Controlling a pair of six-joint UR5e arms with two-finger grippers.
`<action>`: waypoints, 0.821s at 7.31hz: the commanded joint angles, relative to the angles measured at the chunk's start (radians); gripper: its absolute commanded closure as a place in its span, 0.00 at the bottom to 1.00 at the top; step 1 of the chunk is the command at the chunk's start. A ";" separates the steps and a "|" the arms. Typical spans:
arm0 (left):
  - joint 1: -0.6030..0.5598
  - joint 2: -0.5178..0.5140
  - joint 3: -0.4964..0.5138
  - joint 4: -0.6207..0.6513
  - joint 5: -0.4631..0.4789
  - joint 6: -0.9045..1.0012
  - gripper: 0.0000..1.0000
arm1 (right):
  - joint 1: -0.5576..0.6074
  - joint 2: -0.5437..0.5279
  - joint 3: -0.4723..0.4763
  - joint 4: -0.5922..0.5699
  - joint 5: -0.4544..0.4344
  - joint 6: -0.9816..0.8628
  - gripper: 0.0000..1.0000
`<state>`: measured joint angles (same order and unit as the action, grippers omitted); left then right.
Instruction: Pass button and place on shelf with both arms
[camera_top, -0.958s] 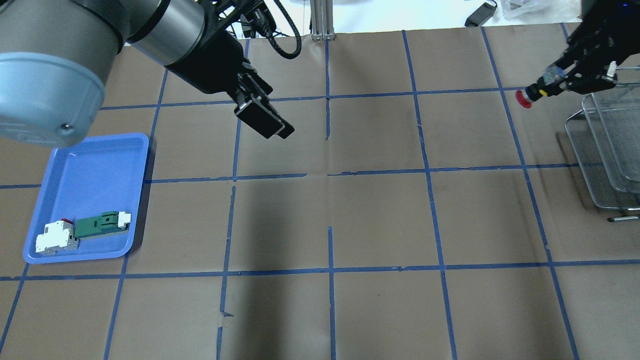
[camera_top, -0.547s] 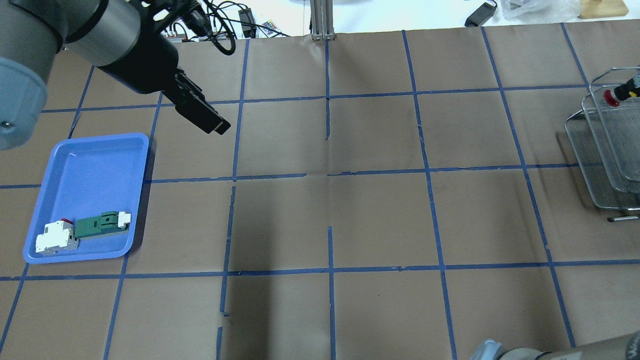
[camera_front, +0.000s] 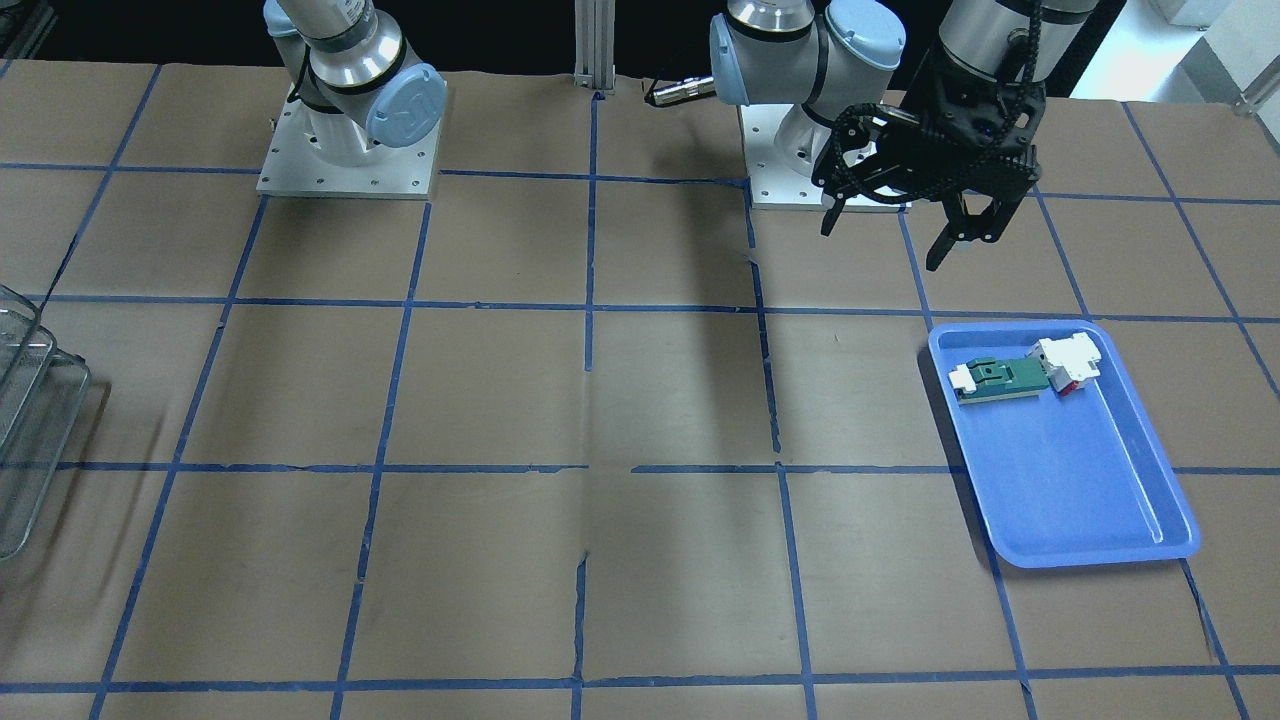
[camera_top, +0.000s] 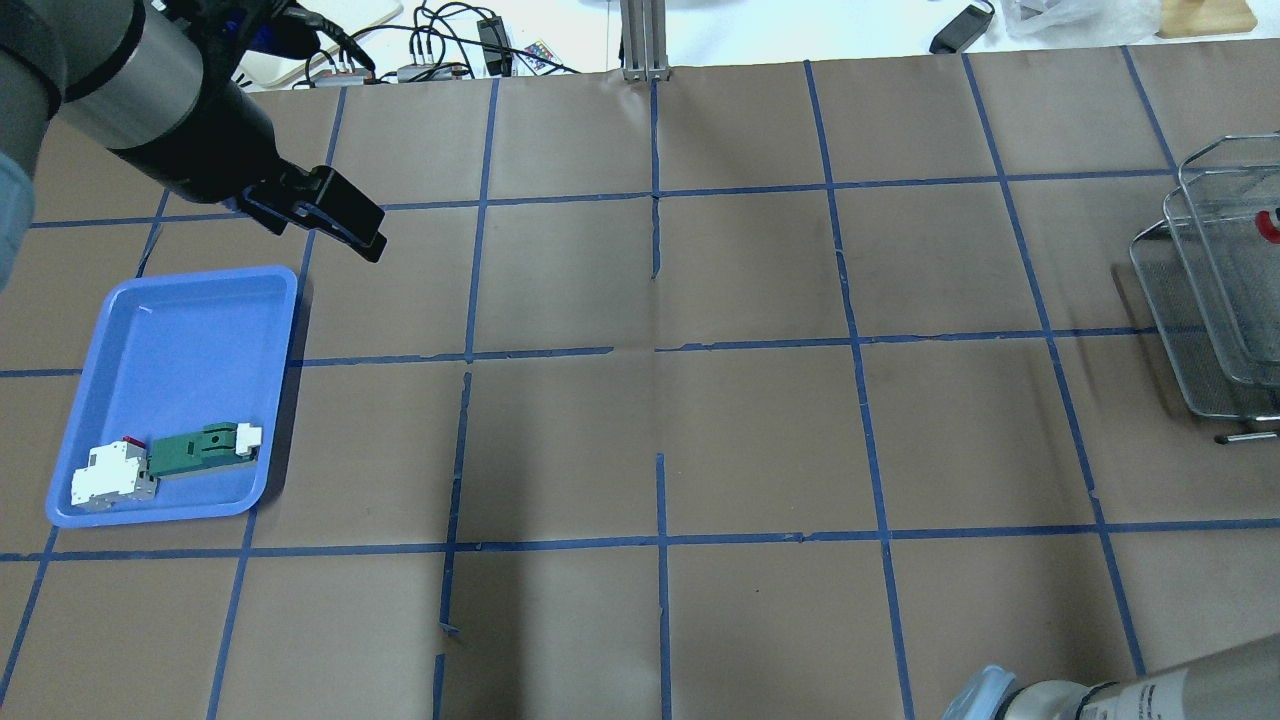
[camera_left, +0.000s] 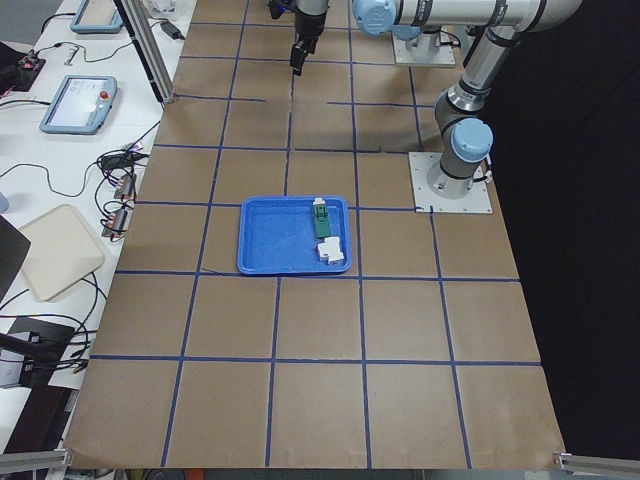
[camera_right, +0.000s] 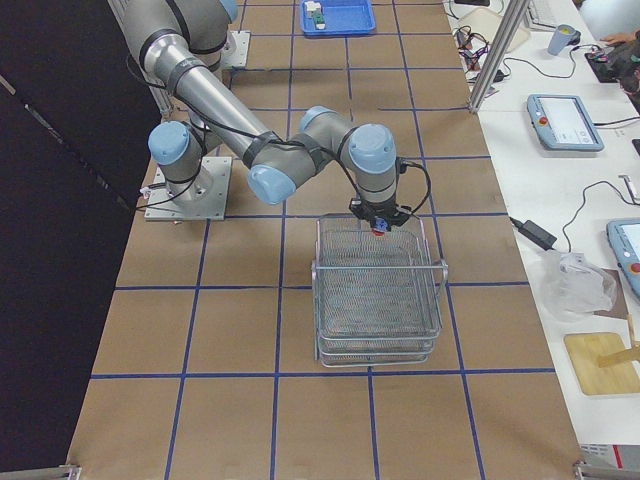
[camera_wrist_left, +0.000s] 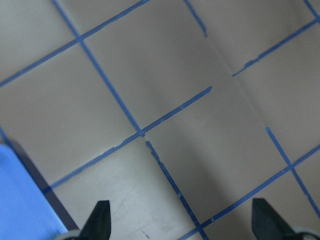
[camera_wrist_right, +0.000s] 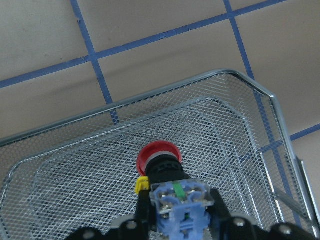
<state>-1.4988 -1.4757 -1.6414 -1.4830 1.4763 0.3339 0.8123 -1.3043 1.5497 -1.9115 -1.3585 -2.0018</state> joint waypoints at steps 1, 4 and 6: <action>-0.023 -0.014 0.020 -0.005 0.084 -0.142 0.00 | -0.001 0.010 0.001 -0.006 -0.028 0.005 0.68; -0.121 -0.053 0.072 -0.007 0.098 -0.323 0.00 | -0.002 0.002 -0.005 0.003 -0.030 0.105 0.00; -0.132 -0.054 0.063 -0.003 0.096 -0.362 0.00 | 0.007 -0.067 0.010 0.020 -0.070 0.245 0.00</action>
<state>-1.6191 -1.5293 -1.5741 -1.4881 1.5714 -0.0060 0.8128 -1.3248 1.5500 -1.9027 -1.4084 -1.8519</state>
